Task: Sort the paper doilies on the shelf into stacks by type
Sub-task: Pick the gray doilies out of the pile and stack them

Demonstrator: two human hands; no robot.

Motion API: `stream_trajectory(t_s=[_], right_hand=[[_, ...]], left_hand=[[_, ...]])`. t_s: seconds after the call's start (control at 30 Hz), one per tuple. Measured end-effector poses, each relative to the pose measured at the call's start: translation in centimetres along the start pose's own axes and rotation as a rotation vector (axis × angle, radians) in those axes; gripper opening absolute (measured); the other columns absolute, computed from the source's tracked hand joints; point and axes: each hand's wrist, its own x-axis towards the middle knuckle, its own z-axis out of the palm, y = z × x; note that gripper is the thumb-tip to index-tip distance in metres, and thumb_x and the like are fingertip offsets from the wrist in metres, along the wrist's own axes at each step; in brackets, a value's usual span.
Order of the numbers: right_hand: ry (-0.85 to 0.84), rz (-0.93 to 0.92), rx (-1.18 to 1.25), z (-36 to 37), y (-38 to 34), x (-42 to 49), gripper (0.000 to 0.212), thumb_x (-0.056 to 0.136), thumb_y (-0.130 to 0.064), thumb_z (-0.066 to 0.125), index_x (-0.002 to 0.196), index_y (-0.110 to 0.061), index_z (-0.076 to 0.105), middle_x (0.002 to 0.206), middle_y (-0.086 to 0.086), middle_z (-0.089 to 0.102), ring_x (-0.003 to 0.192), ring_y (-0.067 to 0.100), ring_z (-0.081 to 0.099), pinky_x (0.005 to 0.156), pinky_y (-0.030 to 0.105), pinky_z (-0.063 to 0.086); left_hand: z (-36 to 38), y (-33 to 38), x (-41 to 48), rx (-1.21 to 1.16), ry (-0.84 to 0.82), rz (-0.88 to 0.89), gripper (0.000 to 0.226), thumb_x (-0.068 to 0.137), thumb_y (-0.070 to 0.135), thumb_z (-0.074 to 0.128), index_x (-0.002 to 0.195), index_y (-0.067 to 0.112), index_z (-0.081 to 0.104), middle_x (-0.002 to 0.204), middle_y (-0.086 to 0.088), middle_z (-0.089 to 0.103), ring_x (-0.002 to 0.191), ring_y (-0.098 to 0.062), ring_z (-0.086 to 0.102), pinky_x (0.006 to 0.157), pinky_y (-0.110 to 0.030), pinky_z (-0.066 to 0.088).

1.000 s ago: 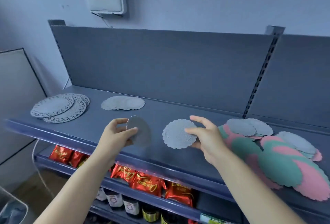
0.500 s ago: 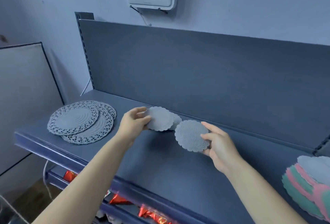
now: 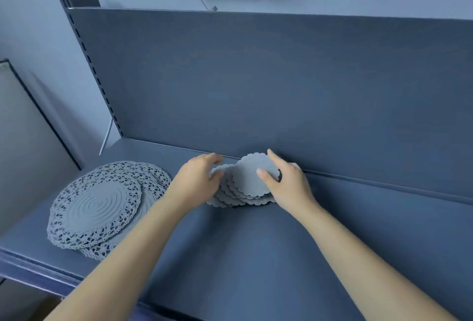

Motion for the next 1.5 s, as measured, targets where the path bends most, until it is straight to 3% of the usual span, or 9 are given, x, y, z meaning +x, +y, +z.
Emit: stream_trajectory(t_s=[0.07,0.13,0.37,0.53,0.73,1.07,1.37,1.43,1.5], right_hand=[[0.028,-0.031,-0.229,-0.1,0.0,-1.0,0.056,0.097,-0.041,0.046,0.148,-0.027,0.029,0.146,-0.003,0.040,0.137,0.014,0.028,0.108,0.032,0.025],[0.041,0.009,-0.351,-0.5,0.1,-2.6,0.055,0.098,-0.040,0.042,0.149,-0.028,0.025,0.156,-0.003,0.026,0.144,0.016,0.018,0.112,0.035,0.019],[0.149,0.160,-0.376,-5.0,0.4,-12.1,0.045,0.099,-0.035,0.042,0.143,-0.029,0.038,0.154,-0.011,0.027,0.140,0.010,0.026,0.112,0.031,0.028],[0.278,0.248,-0.450,-12.5,3.7,-20.5,0.042,0.099,-0.030,0.044,0.141,-0.028,0.042,0.151,-0.010,0.033,0.140,0.008,0.027,0.112,0.025,0.022],[0.396,0.308,-0.502,-23.1,10.3,-31.2,0.040,0.096,-0.026,0.049,0.136,-0.022,0.048,0.141,-0.009,0.047,0.129,0.007,0.042,0.106,0.019,0.030],[0.316,0.261,-0.523,-37.9,18.7,-39.4,0.042,0.094,-0.029,0.053,0.136,-0.026,0.048,0.134,-0.011,0.051,0.113,0.008,0.051,0.094,0.022,0.038],[0.147,0.158,-0.498,-42.9,26.2,-30.4,0.033,0.096,-0.030,0.051,0.128,-0.022,0.056,0.126,-0.008,0.057,0.114,0.013,0.055,0.092,0.029,0.044],[0.113,0.149,-0.532,-43.4,28.0,-27.4,0.035,0.097,-0.031,0.049,0.129,-0.020,0.055,0.133,-0.006,0.053,0.113,0.016,0.055,0.093,0.032,0.045],[0.053,0.170,-0.593,-43.8,29.7,-24.6,0.045,0.098,-0.035,0.046,0.140,-0.019,0.044,0.149,-0.002,0.038,0.127,0.018,0.046,0.101,0.033,0.040]], left_hand=[[-0.6,0.0,-0.1,0.046,-0.011,0.085,0.038,0.095,0.026,0.051,0.132,0.016,0.051,0.132,0.001,0.056,0.124,-0.020,0.049,0.100,-0.032,0.040],[-0.9,0.6,-0.4,0.100,-0.016,0.173,0.040,0.096,0.030,0.048,0.134,0.017,0.048,0.129,0.001,0.057,0.121,-0.022,0.049,0.097,-0.033,0.039],[0.3,7.2,-2.6,0.244,-0.076,0.504,0.042,0.094,0.037,0.045,0.133,0.021,0.046,0.125,0.005,0.056,0.115,-0.021,0.049,0.095,-0.029,0.035],[4.0,16.9,-7.1,0.276,-0.137,0.722,0.045,0.094,0.045,0.044,0.130,0.018,0.046,0.129,0.004,0.055,0.120,-0.022,0.047,0.100,-0.031,0.034],[11.1,29.4,-16.0,0.311,-0.231,0.875,0.052,0.092,0.050,0.046,0.134,0.019,0.042,0.126,0.001,0.056,0.119,-0.023,0.048,0.099,-0.033,0.033],[19.9,45.9,-22.8,0.304,-0.251,0.719,0.048,0.094,0.043,0.046,0.133,0.015,0.044,0.123,-0.003,0.058,0.114,-0.026,0.051,0.089,-0.033,0.039],[25.8,50.1,-13.4,0.397,-0.231,0.442,0.025,0.098,0.020,0.041,0.117,0.006,0.048,0.116,-0.010,0.056,0.106,-0.029,0.054,0.069,-0.033,0.037],[27.2,51.0,-11.0,0.428,-0.223,0.388,0.025,0.096,0.016,0.041,0.118,0.006,0.048,0.117,-0.010,0.057,0.106,-0.028,0.055,0.069,-0.031,0.037],[28.4,51.9,-9.2,0.461,-0.226,0.355,0.024,0.095,0.014,0.041,0.117,0.007,0.050,0.116,-0.009,0.059,0.105,-0.028,0.057,0.070,-0.030,0.036]])
